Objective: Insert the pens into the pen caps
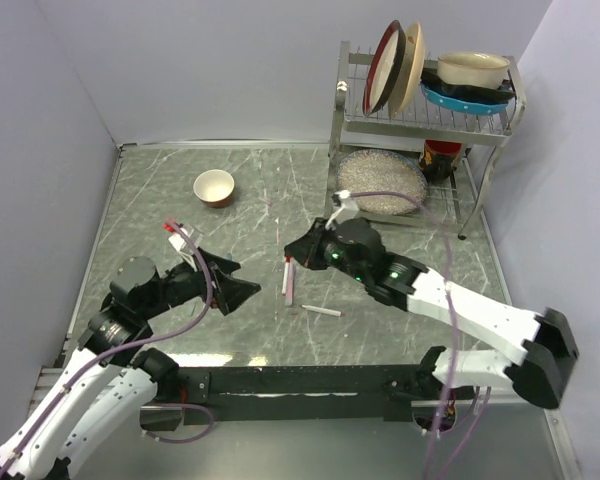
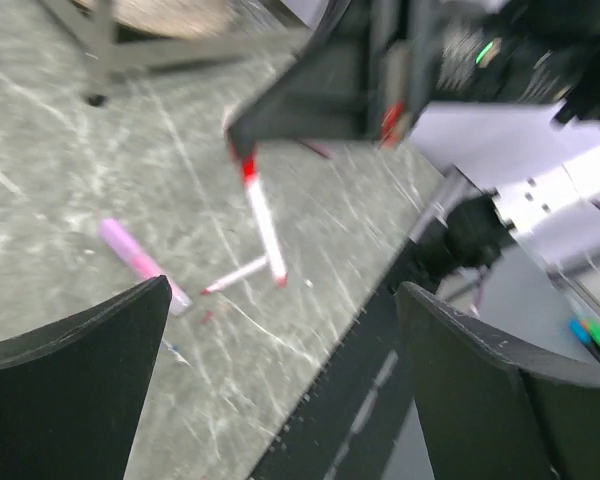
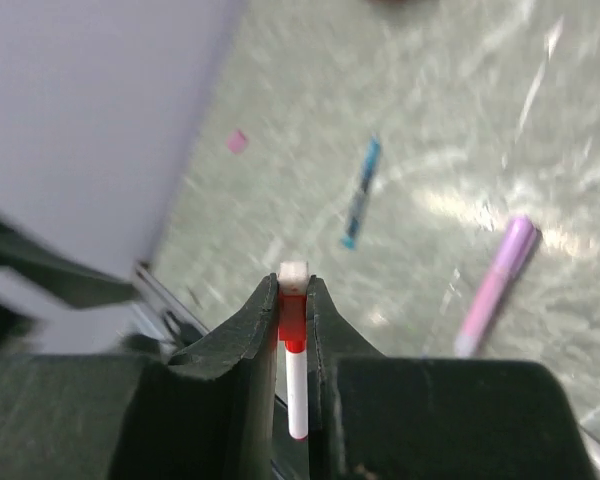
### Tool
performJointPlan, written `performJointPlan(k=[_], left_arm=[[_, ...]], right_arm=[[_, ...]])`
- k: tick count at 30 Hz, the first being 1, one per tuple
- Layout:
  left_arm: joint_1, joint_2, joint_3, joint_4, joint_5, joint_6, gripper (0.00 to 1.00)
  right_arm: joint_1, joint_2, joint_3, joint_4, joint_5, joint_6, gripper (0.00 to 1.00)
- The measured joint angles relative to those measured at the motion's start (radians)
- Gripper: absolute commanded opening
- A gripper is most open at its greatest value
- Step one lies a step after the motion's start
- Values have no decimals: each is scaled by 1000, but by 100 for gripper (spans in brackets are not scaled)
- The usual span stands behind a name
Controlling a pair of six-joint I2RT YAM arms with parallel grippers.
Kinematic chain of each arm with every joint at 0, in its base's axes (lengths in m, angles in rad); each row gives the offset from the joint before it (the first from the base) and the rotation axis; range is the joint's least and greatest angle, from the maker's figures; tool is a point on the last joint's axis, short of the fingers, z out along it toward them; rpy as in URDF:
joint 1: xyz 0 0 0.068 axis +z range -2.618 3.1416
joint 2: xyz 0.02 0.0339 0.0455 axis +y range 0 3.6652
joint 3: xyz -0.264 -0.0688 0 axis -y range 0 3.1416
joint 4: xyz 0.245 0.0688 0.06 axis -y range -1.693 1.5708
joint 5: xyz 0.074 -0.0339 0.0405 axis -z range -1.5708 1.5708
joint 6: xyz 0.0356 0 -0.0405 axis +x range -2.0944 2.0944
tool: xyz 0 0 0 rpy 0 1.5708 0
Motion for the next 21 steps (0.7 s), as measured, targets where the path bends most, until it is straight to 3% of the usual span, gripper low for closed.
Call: performJointPlan(k=[6, 11, 16, 21], left_arm=[[1, -24, 0, -48, -142, -1, 100], [2, -60, 0, -60, -177, -1, 99], [2, -89, 0, -70, -200, 0, 99], [2, -97, 0, -74, -200, 1, 99]], right_arm=[[-2, 281, 50, -18, -75, 23, 5], [-3, 531, 152, -23, -104, 68, 8], [-3, 681, 255, -60, -92, 105, 19], [-5, 704, 294, -95, -37, 138, 35]])
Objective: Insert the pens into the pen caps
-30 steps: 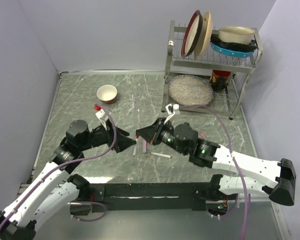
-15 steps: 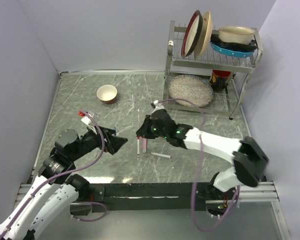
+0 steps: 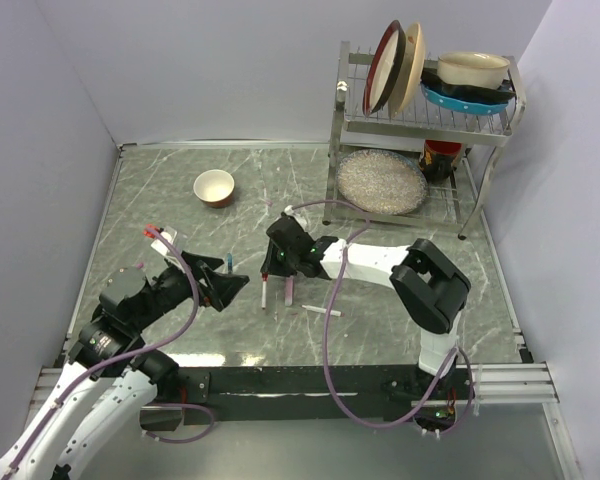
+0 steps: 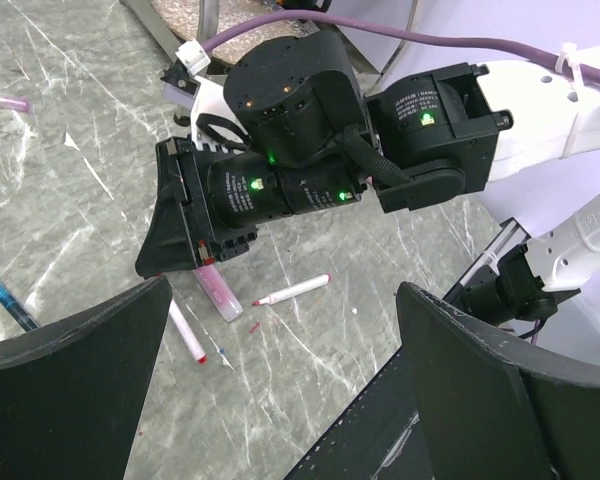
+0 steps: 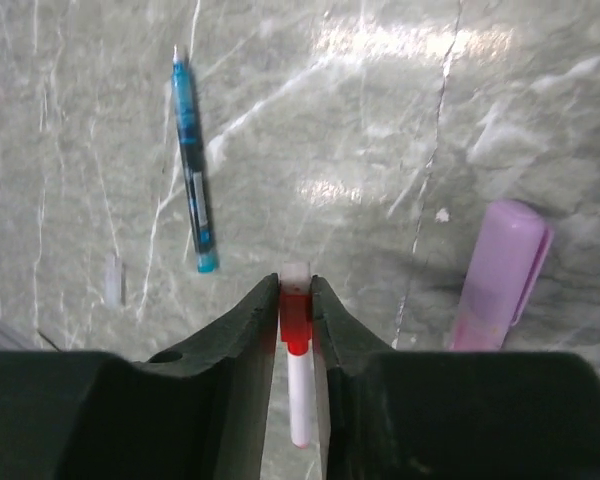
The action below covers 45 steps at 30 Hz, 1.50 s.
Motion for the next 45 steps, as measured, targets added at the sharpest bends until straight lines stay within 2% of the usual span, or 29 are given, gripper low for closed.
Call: performJointPlan(k=[6, 10, 13, 19, 22, 30, 45], left_arm=[[0, 0, 0, -2, 1, 6, 99], [0, -1, 0, -3, 1, 6, 99], [0, -6, 0, -8, -1, 6, 99], [0, -31, 0, -15, -19, 6, 99], [0, -43, 0, -15, -33, 6, 100], [0, -46, 0, -22, -57, 6, 99], [0, -78, 0, -27, -97, 5, 99]], right_arm=[[-13, 28, 49, -62, 32, 17, 47], [-19, 14, 48, -97, 45, -12, 45], [-19, -60, 4, -112, 47, -88, 47], [-10, -320, -181, -141, 26, -336, 51], [4, -363, -239, -166, 30, -430, 52], [24, -255, -273, -254, 60, -578, 52], [38, -234, -285, -229, 57, -560, 48]])
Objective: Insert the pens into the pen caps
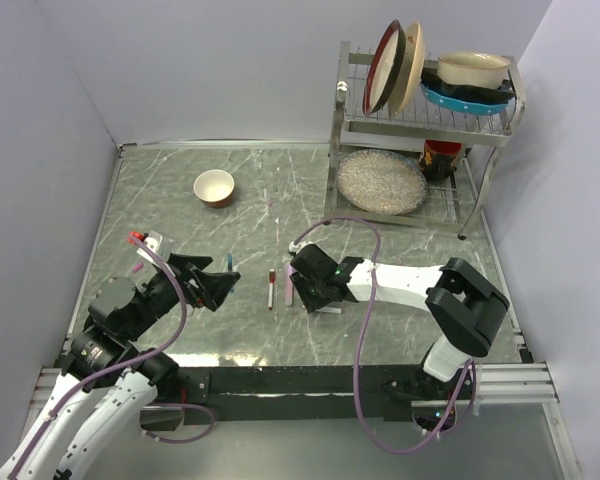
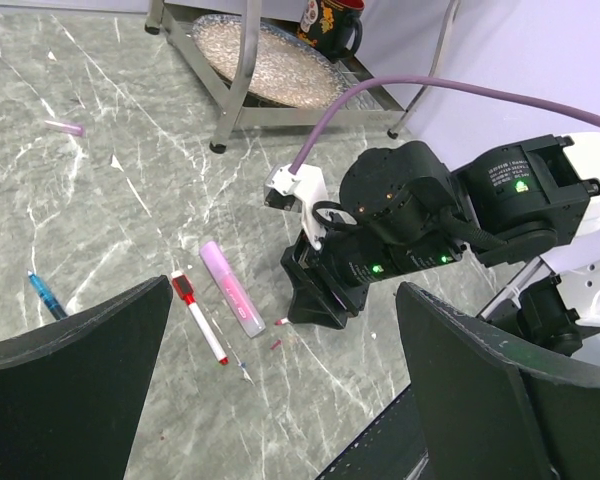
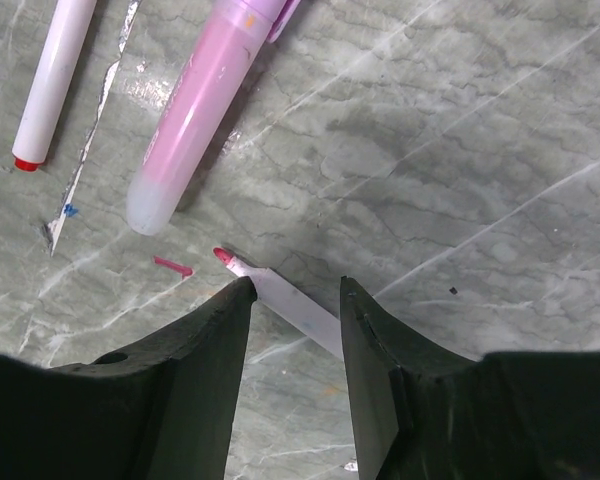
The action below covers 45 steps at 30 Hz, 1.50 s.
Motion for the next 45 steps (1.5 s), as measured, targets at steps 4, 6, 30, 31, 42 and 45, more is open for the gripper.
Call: performJointPlan(k=[4, 6, 30, 31, 42, 45], left_arm=[[0, 0, 0, -1, -3, 0, 99], [0, 1, 0, -2, -2, 0, 99], [0, -18, 0, -1, -2, 0, 99], [0, -18, 0, -1, -2, 0, 99], [0, -4, 0, -13, -64, -116, 96], [0, 34, 1, -21, -90, -187, 93]], right_arm=[[0, -1, 0, 3, -6, 5, 50], [0, -5, 0, -2, -6, 4, 52], [3, 18, 13, -102, -28, -124, 33], [4, 22, 17, -105, -26, -117, 28], [17, -7, -7, -92, 10, -2, 0], [18, -43, -44, -73, 8, 41, 0]])
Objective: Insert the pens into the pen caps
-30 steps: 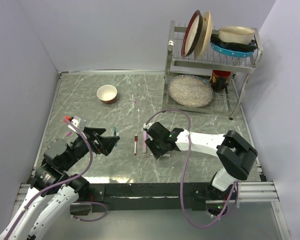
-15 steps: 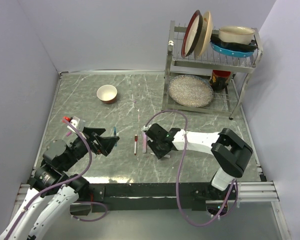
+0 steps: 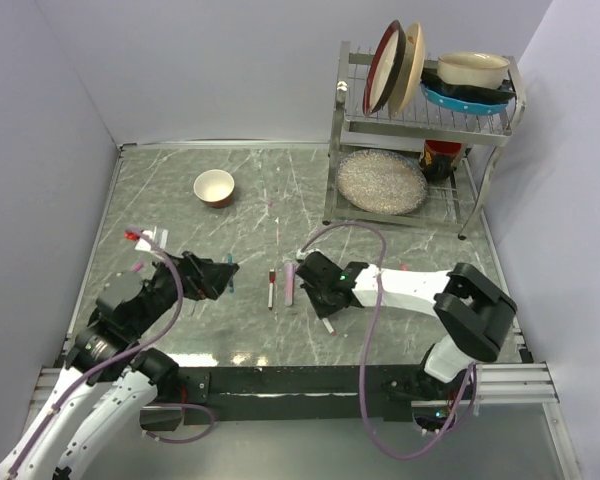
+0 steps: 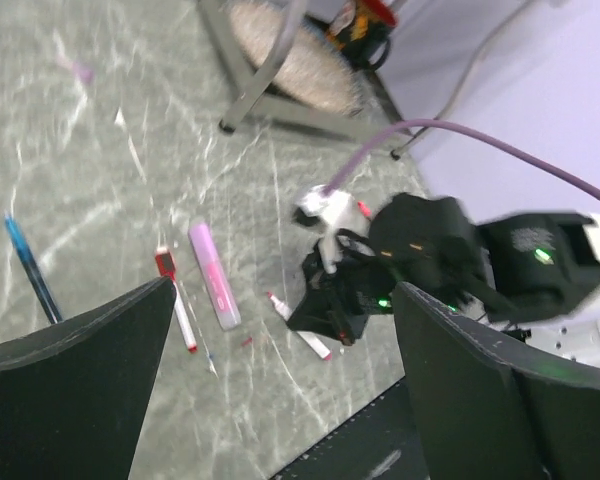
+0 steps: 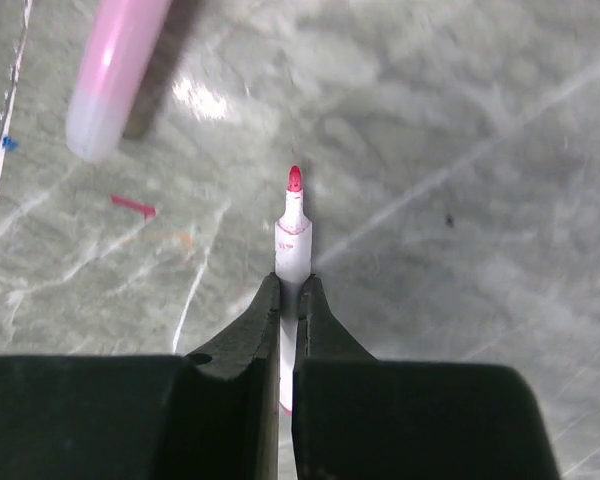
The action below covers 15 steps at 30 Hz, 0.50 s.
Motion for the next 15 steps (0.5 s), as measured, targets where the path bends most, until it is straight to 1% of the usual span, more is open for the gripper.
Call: performJointPlan(k=[4, 8, 12, 15], left_arm=[[0, 89, -3, -3, 4, -79, 89], [0, 145, -51, 39, 48, -137, 85], [0, 165, -140, 144, 137, -192, 83], [0, 194, -175, 213, 183, -223, 81]], right_arm=[[3, -99, -55, 24, 2, 69, 0], [13, -252, -102, 87, 1, 124, 0], [32, -394, -125, 185, -25, 172, 0], [47, -451, -131, 258, -48, 203, 0]])
